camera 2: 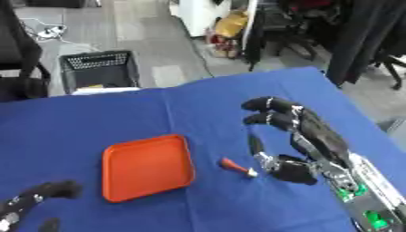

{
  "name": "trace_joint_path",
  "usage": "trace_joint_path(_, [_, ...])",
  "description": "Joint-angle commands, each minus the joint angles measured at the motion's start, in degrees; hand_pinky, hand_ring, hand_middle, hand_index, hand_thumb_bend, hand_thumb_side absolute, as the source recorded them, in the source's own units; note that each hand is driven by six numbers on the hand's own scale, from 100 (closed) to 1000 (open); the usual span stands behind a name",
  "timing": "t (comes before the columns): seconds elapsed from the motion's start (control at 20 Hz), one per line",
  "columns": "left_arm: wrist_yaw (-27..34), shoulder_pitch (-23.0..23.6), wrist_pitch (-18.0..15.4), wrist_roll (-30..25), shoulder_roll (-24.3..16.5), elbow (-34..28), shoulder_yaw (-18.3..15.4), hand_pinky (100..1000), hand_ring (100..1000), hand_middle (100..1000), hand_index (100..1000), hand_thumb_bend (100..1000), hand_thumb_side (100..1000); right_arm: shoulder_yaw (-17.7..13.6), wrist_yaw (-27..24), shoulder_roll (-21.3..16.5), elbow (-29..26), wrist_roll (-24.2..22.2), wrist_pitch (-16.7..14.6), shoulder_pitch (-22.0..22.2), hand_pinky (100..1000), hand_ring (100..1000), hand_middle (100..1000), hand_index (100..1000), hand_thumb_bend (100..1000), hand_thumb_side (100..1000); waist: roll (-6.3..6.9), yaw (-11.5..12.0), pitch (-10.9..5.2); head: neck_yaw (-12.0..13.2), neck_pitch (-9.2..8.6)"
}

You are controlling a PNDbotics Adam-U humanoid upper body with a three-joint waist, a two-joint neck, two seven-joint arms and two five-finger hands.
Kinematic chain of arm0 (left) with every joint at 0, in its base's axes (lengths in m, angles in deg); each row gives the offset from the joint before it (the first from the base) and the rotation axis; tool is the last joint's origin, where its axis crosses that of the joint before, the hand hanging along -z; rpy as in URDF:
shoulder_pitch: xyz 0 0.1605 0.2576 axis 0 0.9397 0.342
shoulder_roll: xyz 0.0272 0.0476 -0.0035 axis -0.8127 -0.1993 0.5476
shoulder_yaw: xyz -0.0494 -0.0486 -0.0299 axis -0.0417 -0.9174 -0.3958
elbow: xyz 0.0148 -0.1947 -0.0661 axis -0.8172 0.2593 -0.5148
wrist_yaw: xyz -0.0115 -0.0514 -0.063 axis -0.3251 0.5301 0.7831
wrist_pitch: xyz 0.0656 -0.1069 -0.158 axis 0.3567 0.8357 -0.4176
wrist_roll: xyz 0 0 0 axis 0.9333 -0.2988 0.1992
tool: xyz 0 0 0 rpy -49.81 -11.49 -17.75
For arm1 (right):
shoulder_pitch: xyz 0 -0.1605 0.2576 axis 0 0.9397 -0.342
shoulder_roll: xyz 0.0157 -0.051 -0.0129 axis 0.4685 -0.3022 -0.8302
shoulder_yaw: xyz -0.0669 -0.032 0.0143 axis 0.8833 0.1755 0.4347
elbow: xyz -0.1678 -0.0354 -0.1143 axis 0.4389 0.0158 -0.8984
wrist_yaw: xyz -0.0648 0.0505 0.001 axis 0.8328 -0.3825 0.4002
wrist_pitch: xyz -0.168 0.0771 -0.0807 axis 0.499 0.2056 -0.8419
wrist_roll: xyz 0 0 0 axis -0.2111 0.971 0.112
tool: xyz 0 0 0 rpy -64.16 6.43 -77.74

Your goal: Pick up objects on the table and place them in the box.

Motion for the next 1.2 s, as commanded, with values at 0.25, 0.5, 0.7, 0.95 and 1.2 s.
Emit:
trace_joint_path(0.25, [-0.3,-0.4,0.1,0.1,0.2,-0.8,-0.2,906,798,859,1000,100,700,-0.2,-0.1,-0.6,-0.8,-0.2,0.0,0.2,704,762,785,718,100,317,-0.02,0.0,-0.45,-0.3,-0.40])
trace_joint_path(0.5, [-0.3,-0.4,0.1,0.0,0.2,-0.8,-0.1,906,798,859,1000,100,702,1.3,-1.1,-0.6,-0.8,-2.8,2.2,1.1,700,755,782,728,100,407,0.01,0.1,-0.40,-0.5,-0.36])
trace_joint_path(0.7, [-0.2,-0.5,0.1,0.0,0.2,-0.8,-0.1,906,798,859,1000,100,702,2.4,-1.7,-0.5,0.2,-5.7,4.6,1.7,698,752,780,735,100,481,0.02,0.2,-0.39,-0.5,-0.37])
trace_joint_path(0.95, [-0.2,-0.4,0.1,-0.1,0.2,-0.8,-0.1,907,798,860,1000,100,703,3.6,-2.5,-0.6,7.0,-6.7,5.9,1.4,694,747,775,738,100,588,0.02,0.3,-0.38,-0.6,-0.39])
trace_joint_path(1.2, [-0.2,-0.4,0.0,-0.1,0.2,-0.8,0.0,907,798,860,1000,100,704,4.6,-1.3,-0.8,13.5,-6.4,6.0,0.3,696,752,777,733,100,628,0.07,0.4,-0.35,-0.7,-0.28])
